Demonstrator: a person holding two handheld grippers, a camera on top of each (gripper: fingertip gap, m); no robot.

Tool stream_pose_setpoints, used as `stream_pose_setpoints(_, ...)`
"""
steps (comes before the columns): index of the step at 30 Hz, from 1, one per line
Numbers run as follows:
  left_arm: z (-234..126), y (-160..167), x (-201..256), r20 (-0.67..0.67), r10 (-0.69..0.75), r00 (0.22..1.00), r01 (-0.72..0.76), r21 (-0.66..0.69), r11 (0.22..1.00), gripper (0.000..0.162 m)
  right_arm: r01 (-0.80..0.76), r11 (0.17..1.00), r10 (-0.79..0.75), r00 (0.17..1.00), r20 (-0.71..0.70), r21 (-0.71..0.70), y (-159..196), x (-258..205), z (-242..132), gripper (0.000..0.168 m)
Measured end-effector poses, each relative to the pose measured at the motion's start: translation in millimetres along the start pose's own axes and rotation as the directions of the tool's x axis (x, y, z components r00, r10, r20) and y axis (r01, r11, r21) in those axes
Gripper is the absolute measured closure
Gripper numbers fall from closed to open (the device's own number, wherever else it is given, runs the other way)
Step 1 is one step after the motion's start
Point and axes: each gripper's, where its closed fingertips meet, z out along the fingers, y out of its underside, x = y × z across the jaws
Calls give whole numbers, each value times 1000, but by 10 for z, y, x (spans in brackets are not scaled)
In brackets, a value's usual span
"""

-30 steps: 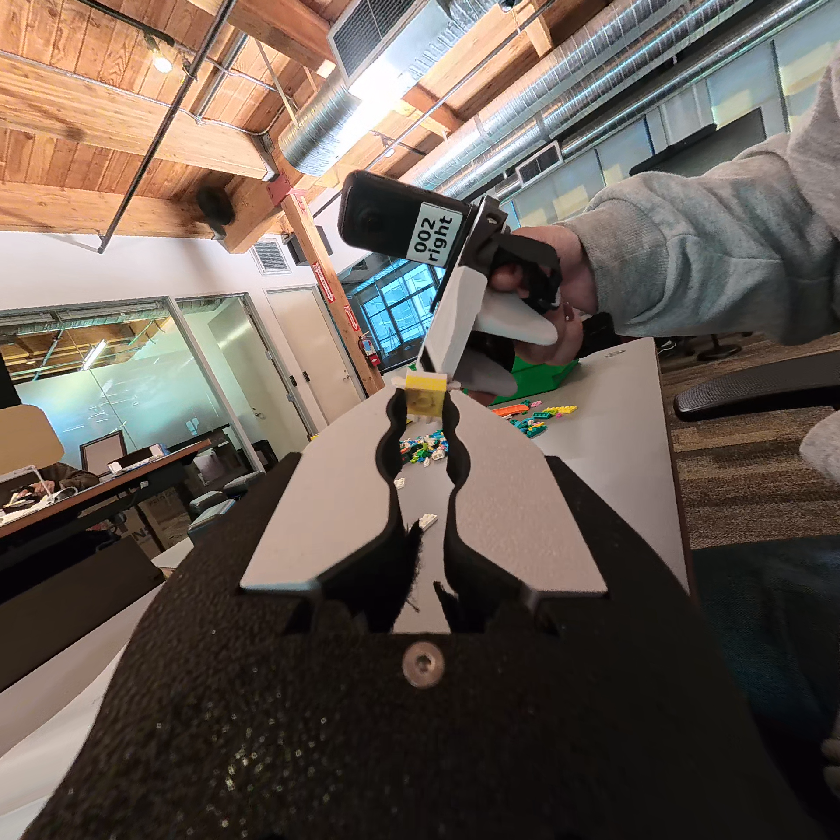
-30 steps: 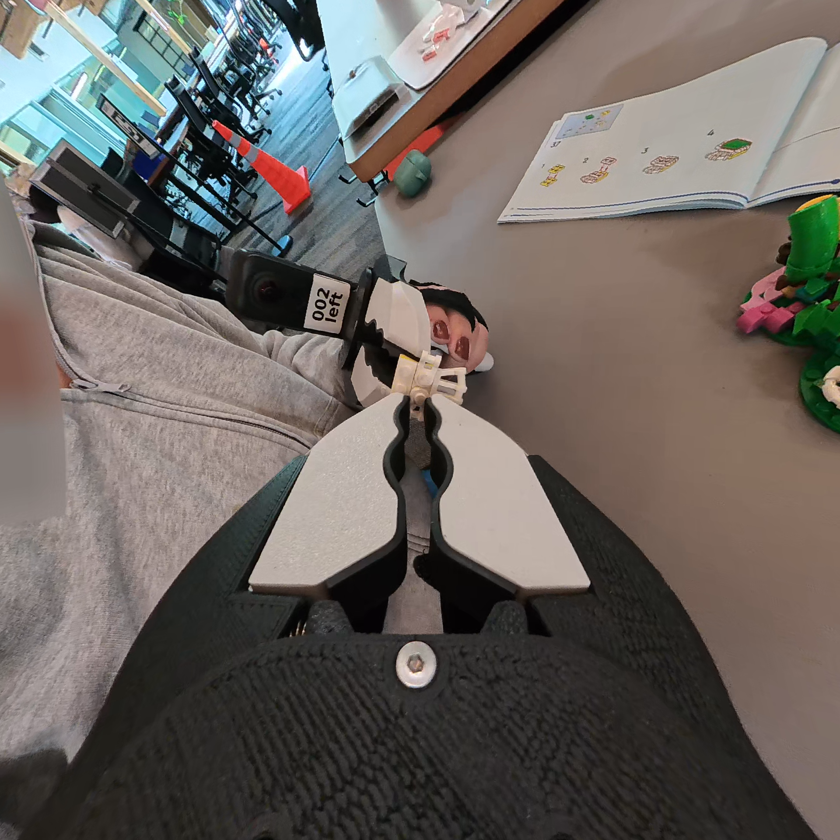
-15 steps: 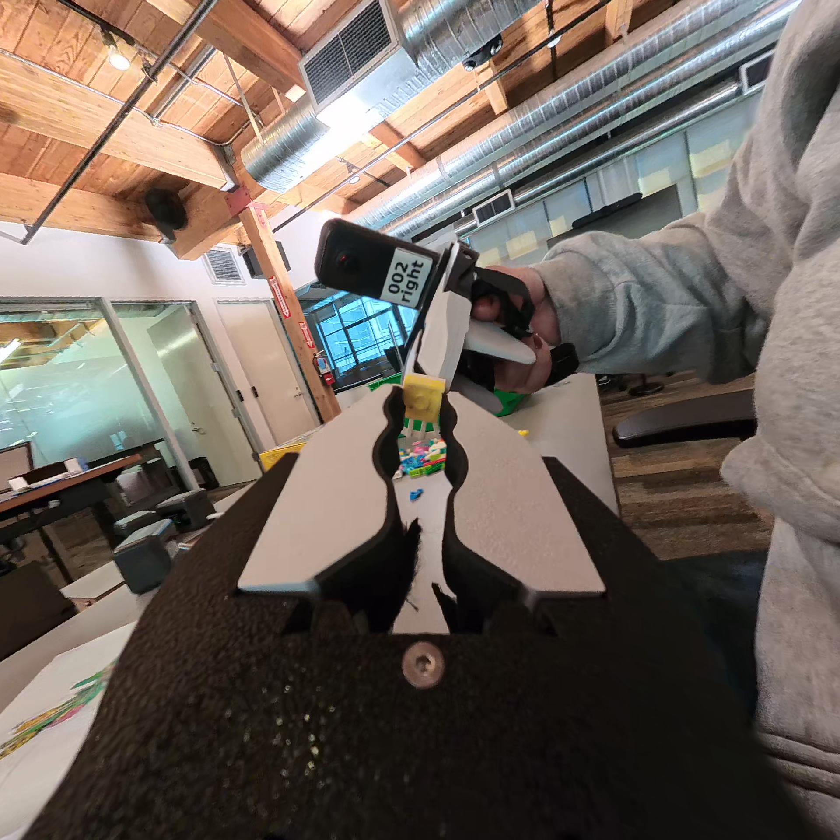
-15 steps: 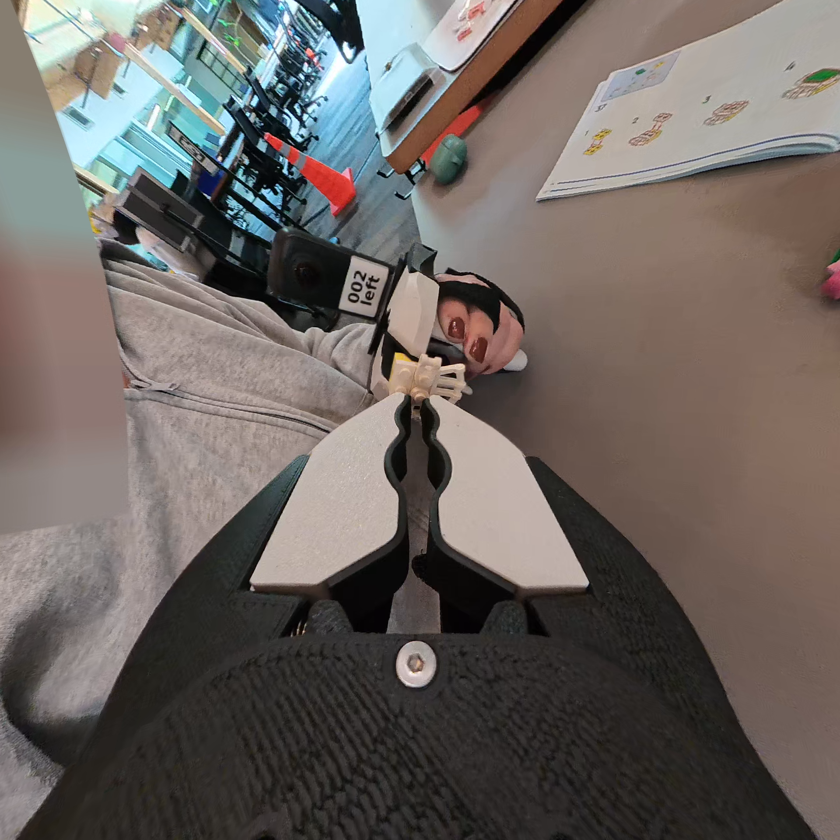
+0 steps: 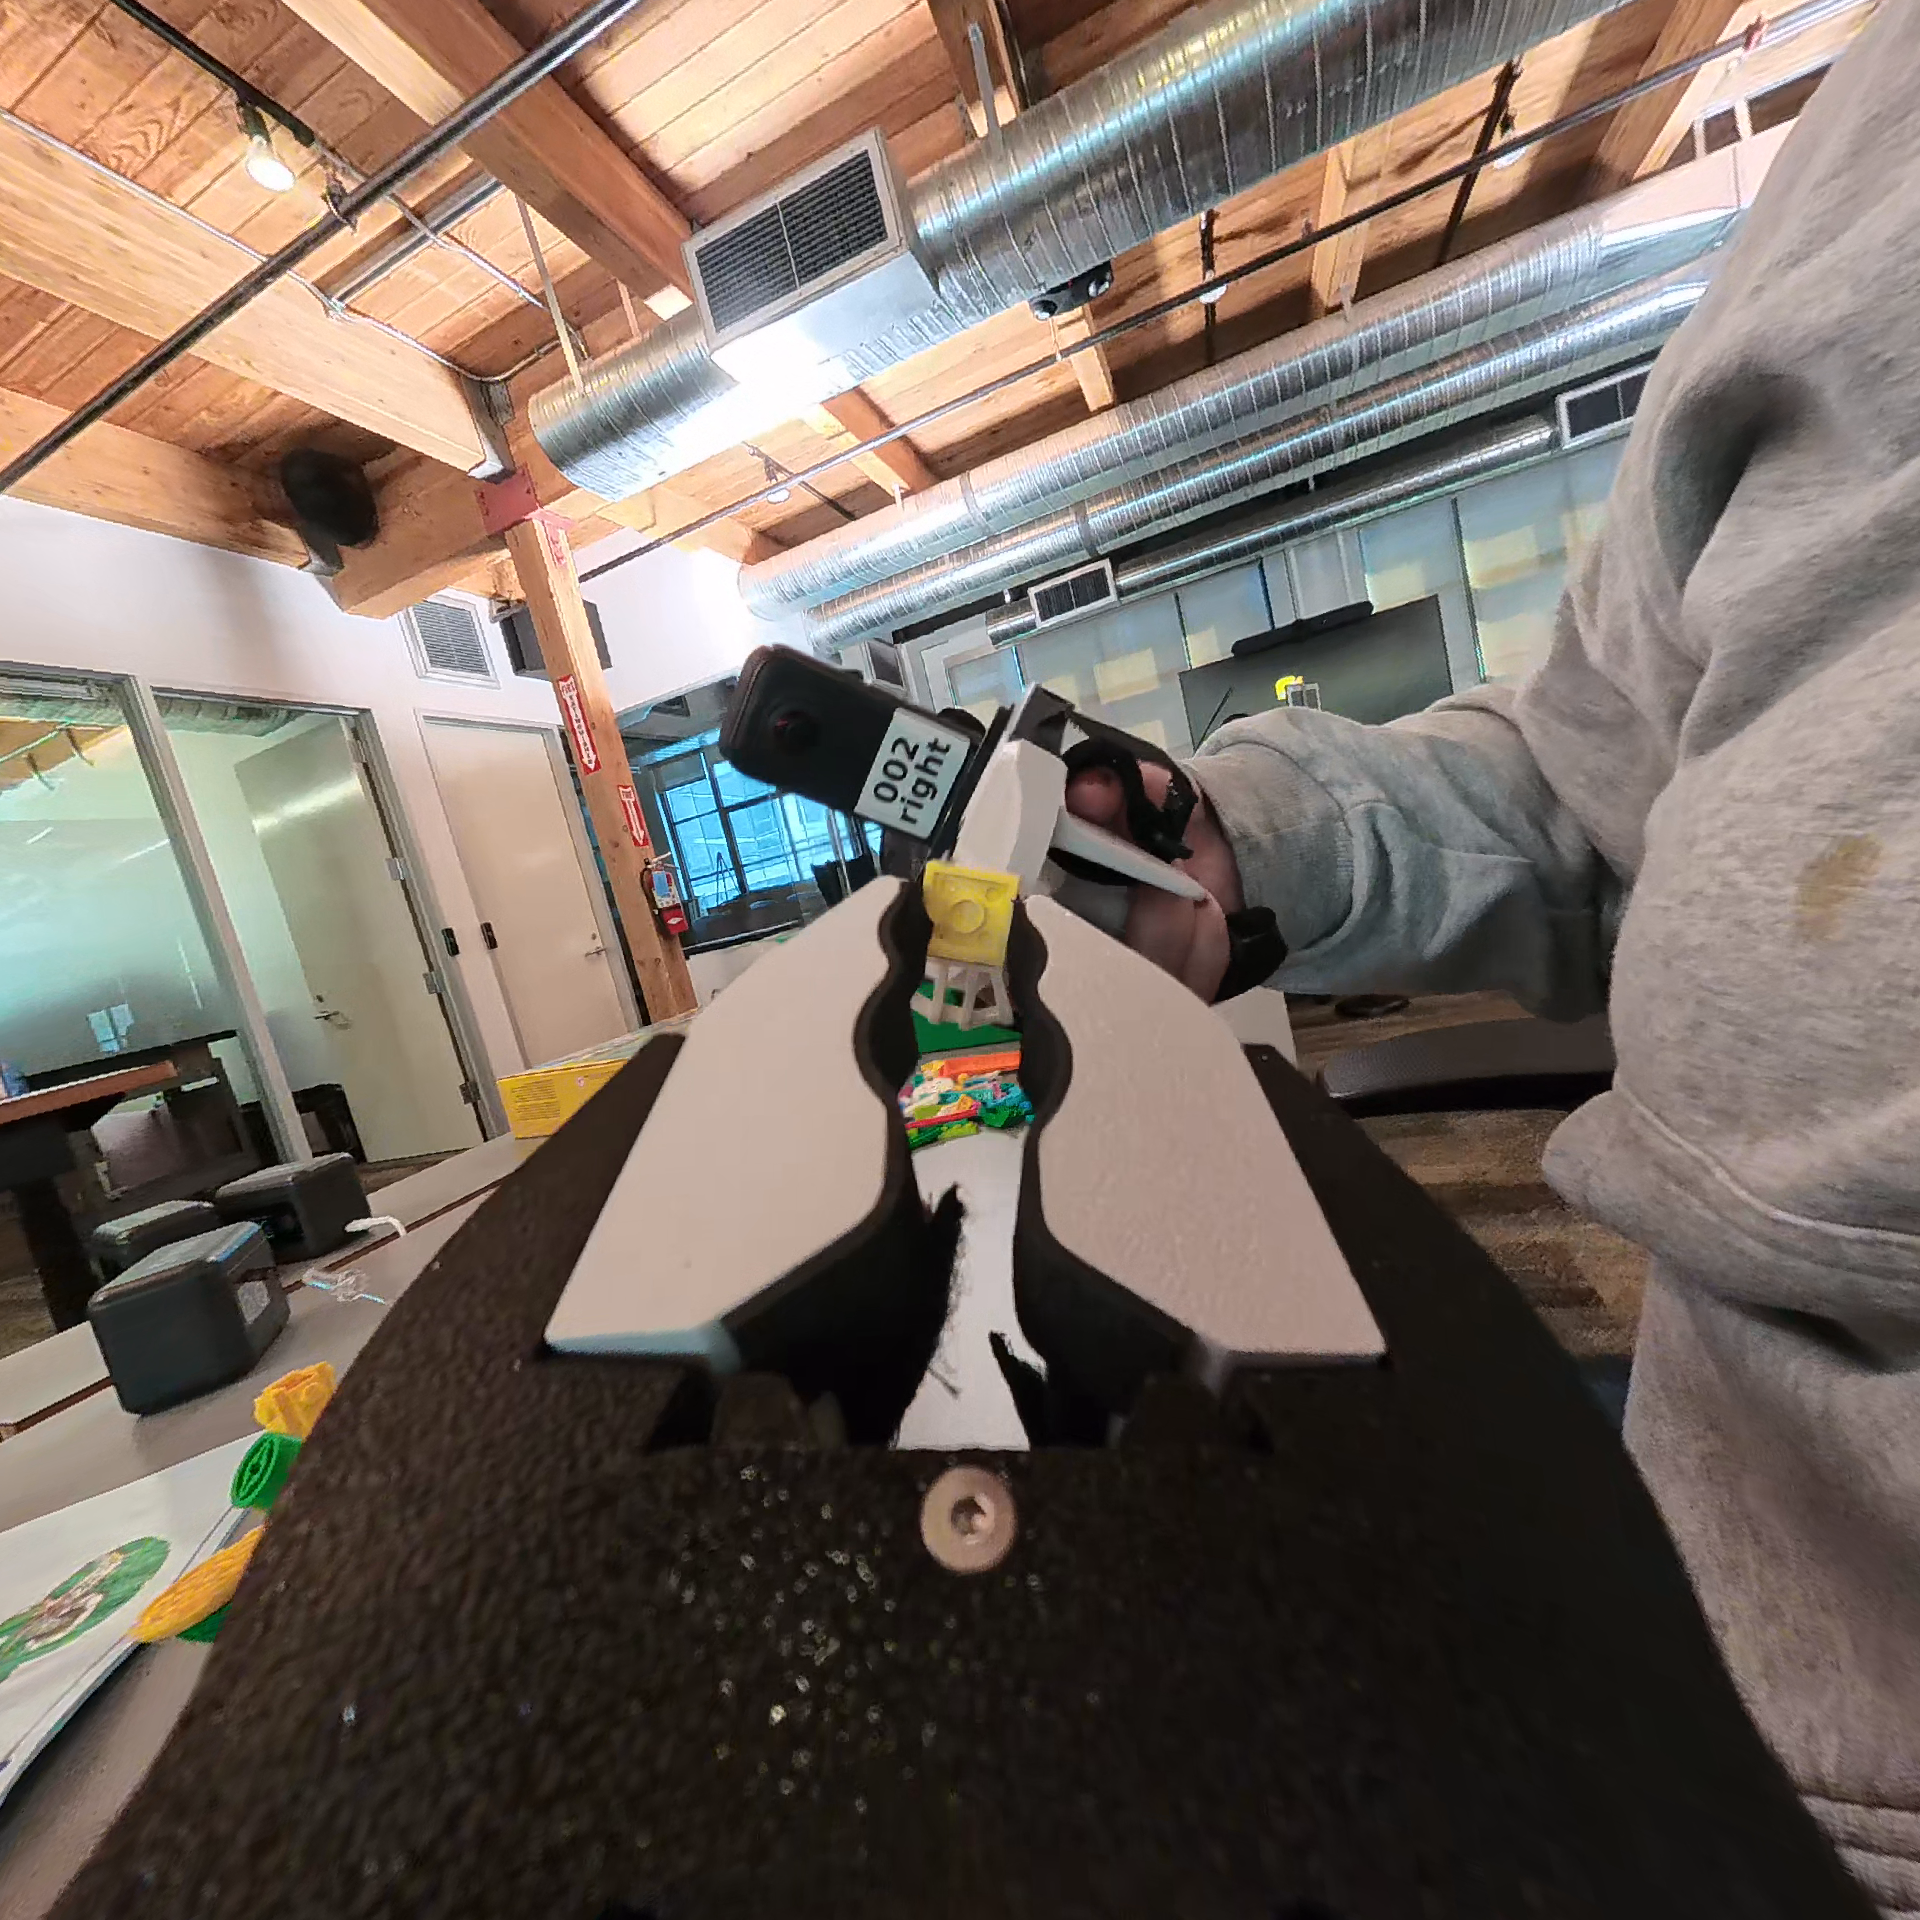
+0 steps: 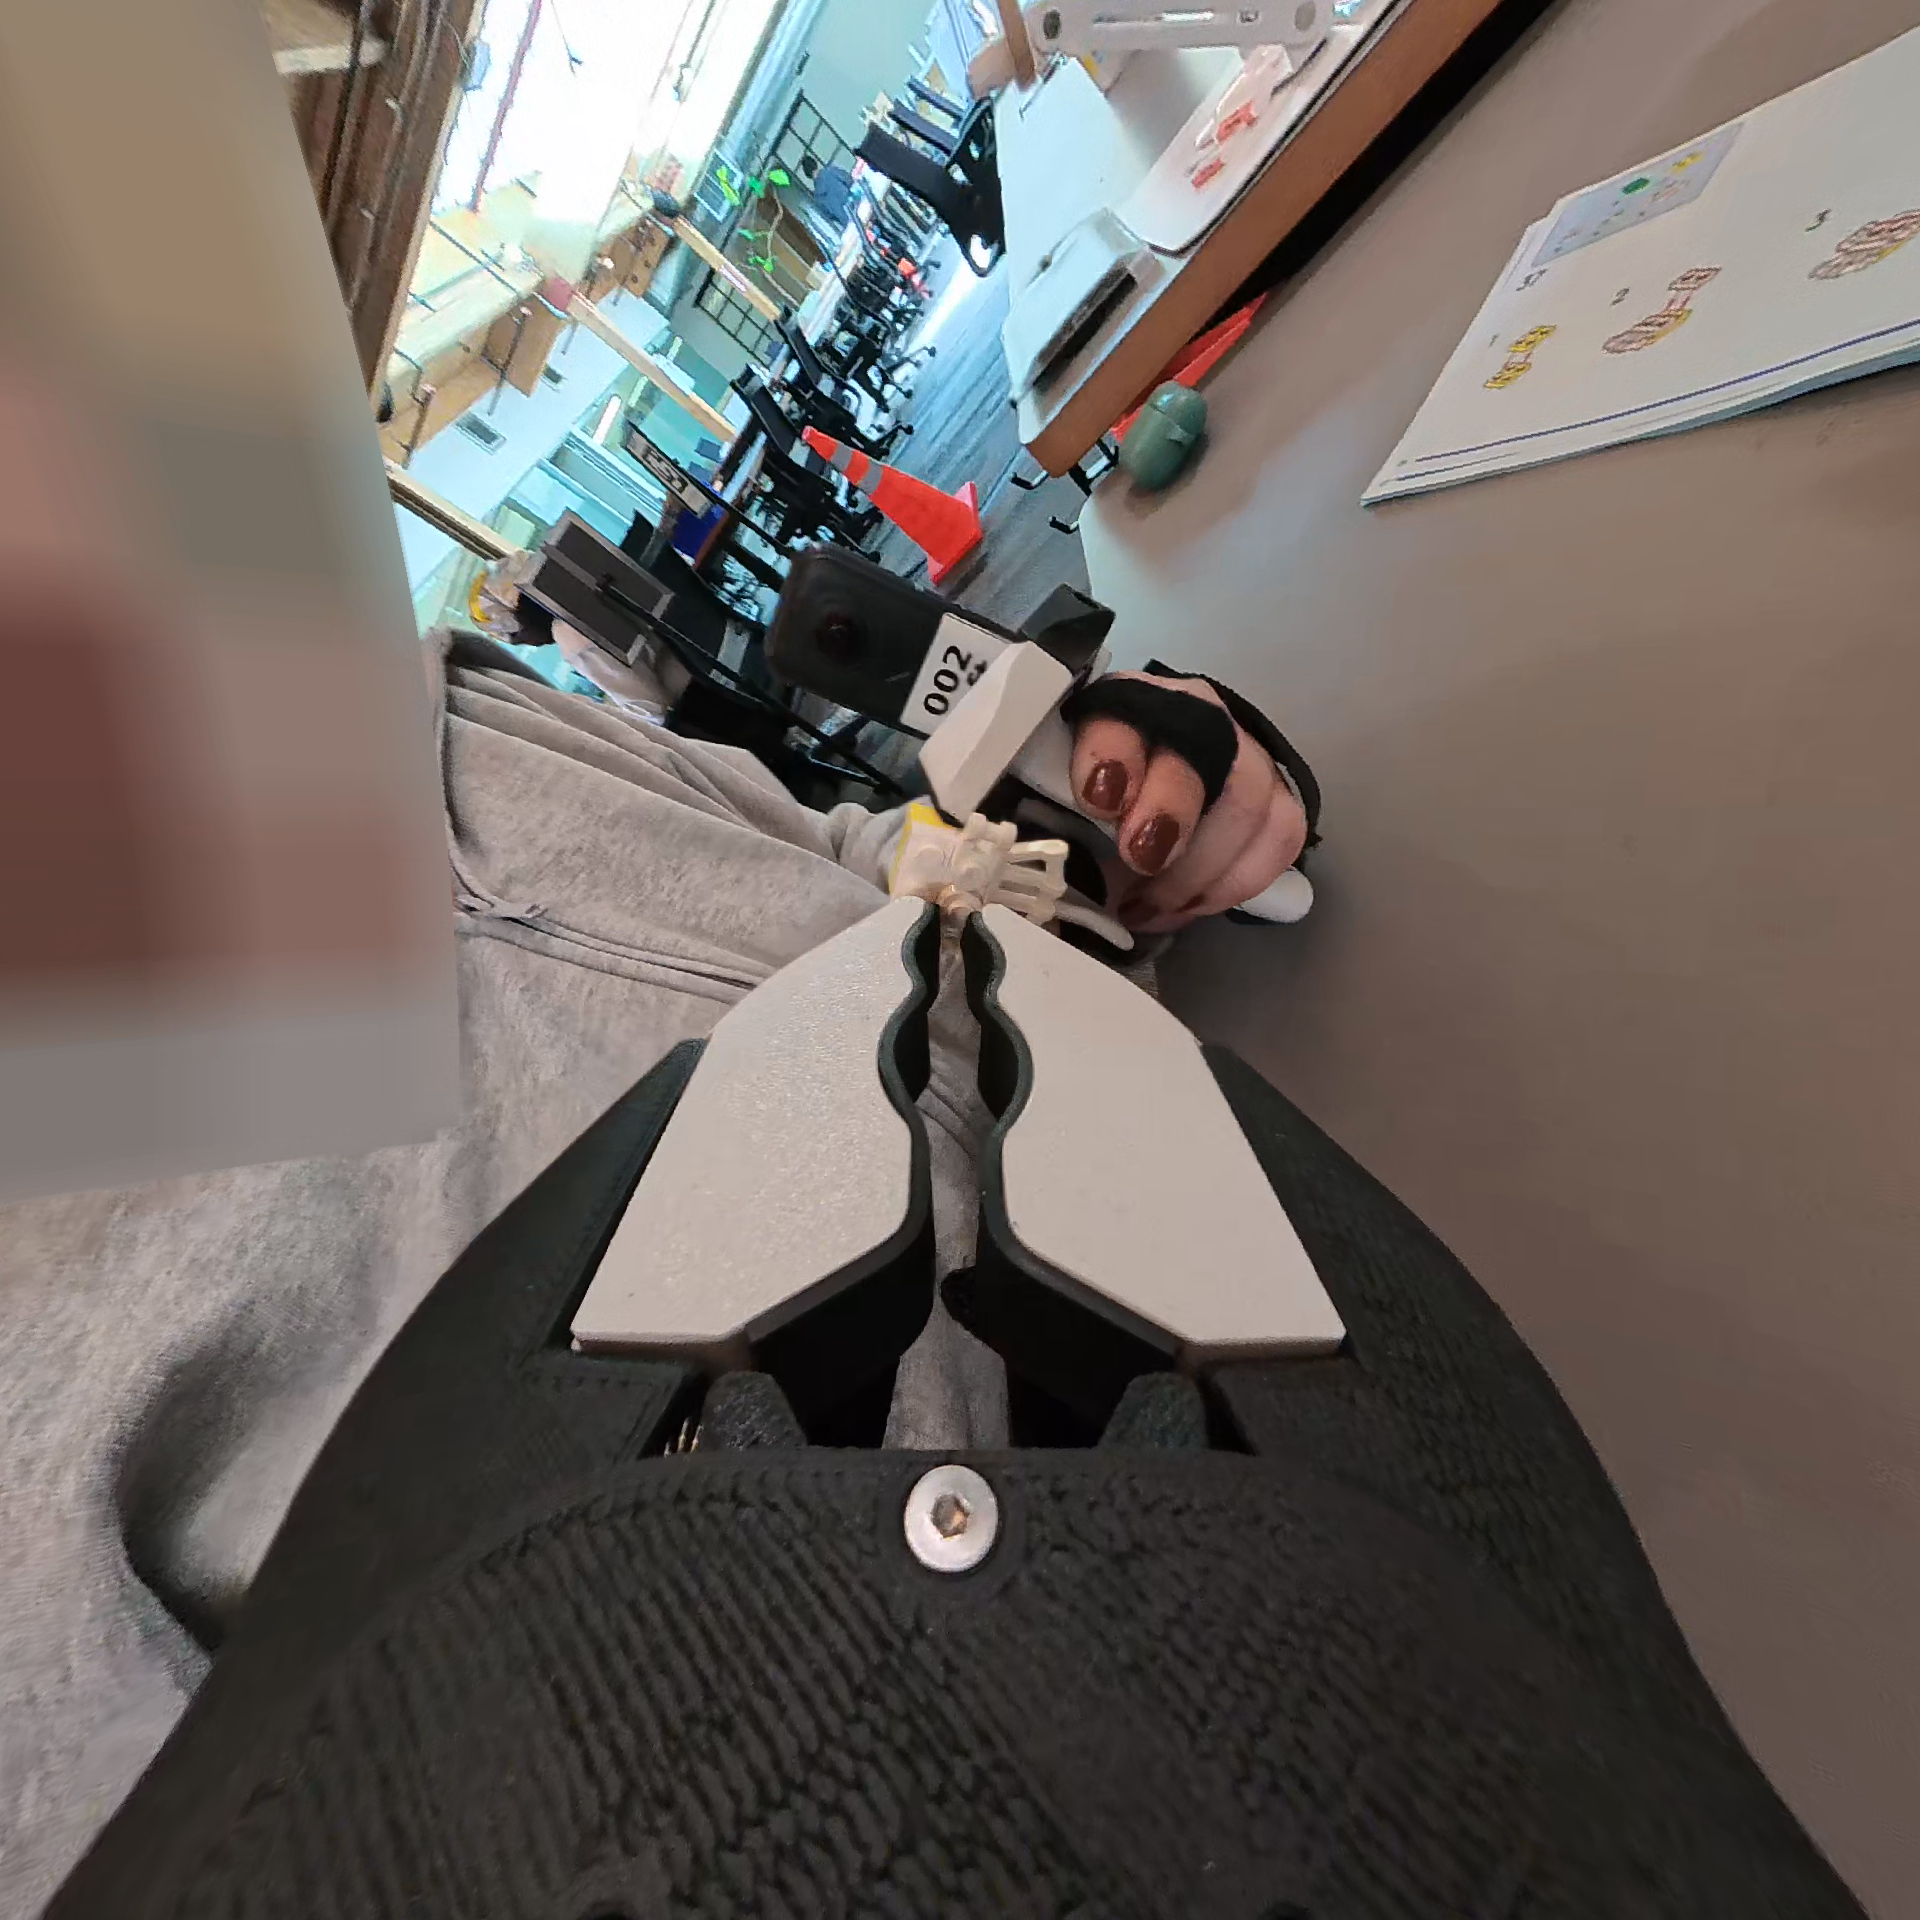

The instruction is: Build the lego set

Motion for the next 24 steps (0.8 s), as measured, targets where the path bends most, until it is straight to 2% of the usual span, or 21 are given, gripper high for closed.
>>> stream_pose_setpoints(7, 27, 38, -14, 43, 55, 998, -54, -28, 998, 142, 193, 977, -208, 954, -217, -88, 1, 86, -46, 165)
stream_pose_setpoints(12, 16, 67, -14, 45, 104, 994, -102, -57, 993, 143, 200, 973, -222, 944, -243, -114, 0, 105, -65, 166)
stream_pose_setpoints(16, 19, 76, -23, 49, 91, 995, -88, -61, 994, 143, 221, 966, -250, 930, -270, -130, -6, 117, -69, 165)
stream_pose_setpoints(24, 11, 65, -147, 119, 52, 991, -47, -48, 998, 144, 348, 928, -373, 846, -380, -135, -125, 150, -66, 165)
